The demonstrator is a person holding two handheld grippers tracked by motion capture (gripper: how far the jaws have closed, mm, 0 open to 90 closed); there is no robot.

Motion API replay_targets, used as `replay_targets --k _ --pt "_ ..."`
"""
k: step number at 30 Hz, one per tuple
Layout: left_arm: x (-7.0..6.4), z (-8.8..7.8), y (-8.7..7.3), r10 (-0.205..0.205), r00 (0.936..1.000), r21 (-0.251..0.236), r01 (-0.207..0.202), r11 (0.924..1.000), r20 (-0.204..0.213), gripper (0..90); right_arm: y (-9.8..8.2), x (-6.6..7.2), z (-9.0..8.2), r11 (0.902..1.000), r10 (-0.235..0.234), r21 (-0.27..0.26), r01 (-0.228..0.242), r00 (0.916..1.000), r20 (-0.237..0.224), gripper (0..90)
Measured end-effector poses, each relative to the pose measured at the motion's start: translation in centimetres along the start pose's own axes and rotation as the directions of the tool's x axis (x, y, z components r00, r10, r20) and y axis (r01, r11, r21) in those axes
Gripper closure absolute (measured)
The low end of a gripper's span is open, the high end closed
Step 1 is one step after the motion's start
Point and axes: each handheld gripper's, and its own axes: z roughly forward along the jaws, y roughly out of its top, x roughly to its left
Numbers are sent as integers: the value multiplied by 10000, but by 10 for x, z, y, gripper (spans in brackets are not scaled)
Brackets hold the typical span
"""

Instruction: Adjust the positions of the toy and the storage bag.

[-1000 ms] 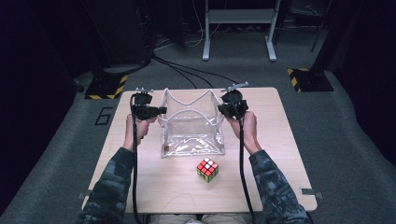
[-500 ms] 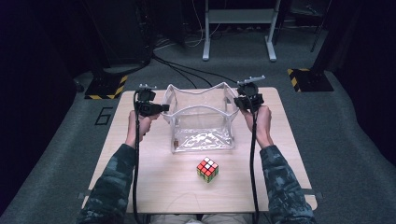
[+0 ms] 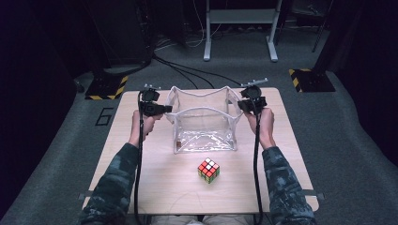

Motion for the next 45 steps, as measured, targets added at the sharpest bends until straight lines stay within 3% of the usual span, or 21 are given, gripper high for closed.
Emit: replay_targets --k 2,5,7,11,15,17,25,36,39,45 --pt "-2 0 1 175 9998 35 -175 9998 -73 841 0 2 0 10000 -46 -57 46 9999 -127 852" --pt "-3 -1 2 176 9998 -69 -176 9998 -31 699 -2 4 -2 9998 -43 -177 37 9995 -316 819" --pt "-3 -4 2 140 9997 -140 -143 9998 -182 556 -3 5 -3 9996 -14 -276 2 9990 -436 768" --pt "-4 -9 2 2 9999 -408 -6 9992 -103 384 -4 6 -9 9989 3 -457 -37 9972 -743 661" --pt "-5 -17 1 -67 10000 -670 69 9977 38 275 -5 7 -18 9980 -23 -627 -37 9954 -955 460" --pt "-5 -21 0 25 9999 -723 -17 9974 117 241 -6 9 -23 9972 -116 -740 44 9952 -974 369" --pt "-9 -41 -8 340 9983 -895 -297 9955 475 171 -16 13 -45 9932 -463 -1119 334 9922 -1155 178" --pt "-23 -59 -33 1160 9932 -932 -1167 9888 -124 69 -53 15 -58 9919 -615 -1177 472 9907 -1214 96" --pt "-25 -61 -45 1224 9910 -849 -1268 9883 -541 49 -66 15 -59 9922 -699 -1117 560 9897 -1252 73" --pt "-22 -59 -68 1242 9902 -722 -1287 9891 -635 16 -91 19 -56 9929 -805 -973 682 9884 -1291 64"
